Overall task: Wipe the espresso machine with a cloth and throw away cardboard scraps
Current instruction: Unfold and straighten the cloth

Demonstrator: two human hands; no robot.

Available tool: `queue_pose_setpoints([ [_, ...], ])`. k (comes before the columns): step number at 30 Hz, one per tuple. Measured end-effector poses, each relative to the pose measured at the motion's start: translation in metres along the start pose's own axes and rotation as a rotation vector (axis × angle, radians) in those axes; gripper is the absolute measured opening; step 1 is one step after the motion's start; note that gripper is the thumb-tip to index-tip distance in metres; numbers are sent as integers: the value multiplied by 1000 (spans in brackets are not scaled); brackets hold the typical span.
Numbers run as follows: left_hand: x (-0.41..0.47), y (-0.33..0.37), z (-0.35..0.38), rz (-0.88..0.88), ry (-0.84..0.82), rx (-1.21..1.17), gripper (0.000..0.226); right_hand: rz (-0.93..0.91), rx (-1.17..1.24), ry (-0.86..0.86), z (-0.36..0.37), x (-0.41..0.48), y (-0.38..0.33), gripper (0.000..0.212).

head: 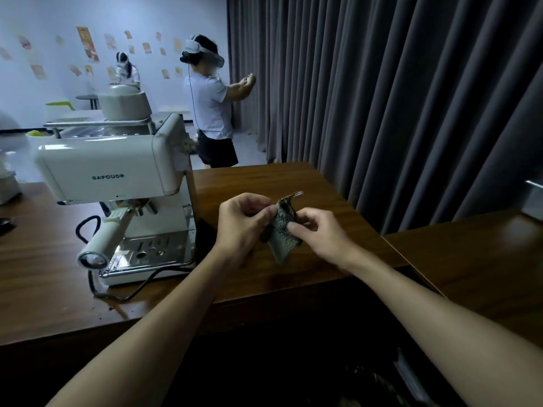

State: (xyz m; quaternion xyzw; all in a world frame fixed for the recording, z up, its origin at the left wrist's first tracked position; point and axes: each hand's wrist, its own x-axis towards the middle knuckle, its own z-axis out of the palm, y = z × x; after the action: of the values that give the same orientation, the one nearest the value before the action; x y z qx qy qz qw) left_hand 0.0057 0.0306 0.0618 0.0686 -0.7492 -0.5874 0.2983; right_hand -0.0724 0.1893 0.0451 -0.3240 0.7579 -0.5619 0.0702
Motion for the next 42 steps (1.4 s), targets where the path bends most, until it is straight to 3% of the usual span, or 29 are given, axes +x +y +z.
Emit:
queue_pose_setpoints([
  [7,11,-10,29,-122,-37,-119,22,35,-71,165,-30,5,7,18],
  [10,15,-21,34,-148,-36,-126,21,219,-123,19,-29,1,14,32],
  [14,16,-28,36,-153,-38,-142,18,237,-172,-47,-23,-3,26,20],
  [19,19,-25,26,-42,-100,74,16,137,-194,66,-32,3,20,10],
  [24,29,-21,22,91,-293,379,46,-9,-132,108,-49,8,3,10],
  [31,26,-22,34,51,-532,386,79,-48,-146,10,-68,1,-5,13],
  [34,24,-25,42,32,-602,291,53,-60,-207,39,-74,-2,-5,14],
  [36,21,-26,47,88,-528,309,15,-58,-260,78,-78,-4,-2,13],
  [37,21,-26,48,135,-477,338,7,-56,-290,88,-80,-5,0,12],
  [42,22,-22,55,199,-397,321,14,-61,-379,162,-87,-10,4,13],
])
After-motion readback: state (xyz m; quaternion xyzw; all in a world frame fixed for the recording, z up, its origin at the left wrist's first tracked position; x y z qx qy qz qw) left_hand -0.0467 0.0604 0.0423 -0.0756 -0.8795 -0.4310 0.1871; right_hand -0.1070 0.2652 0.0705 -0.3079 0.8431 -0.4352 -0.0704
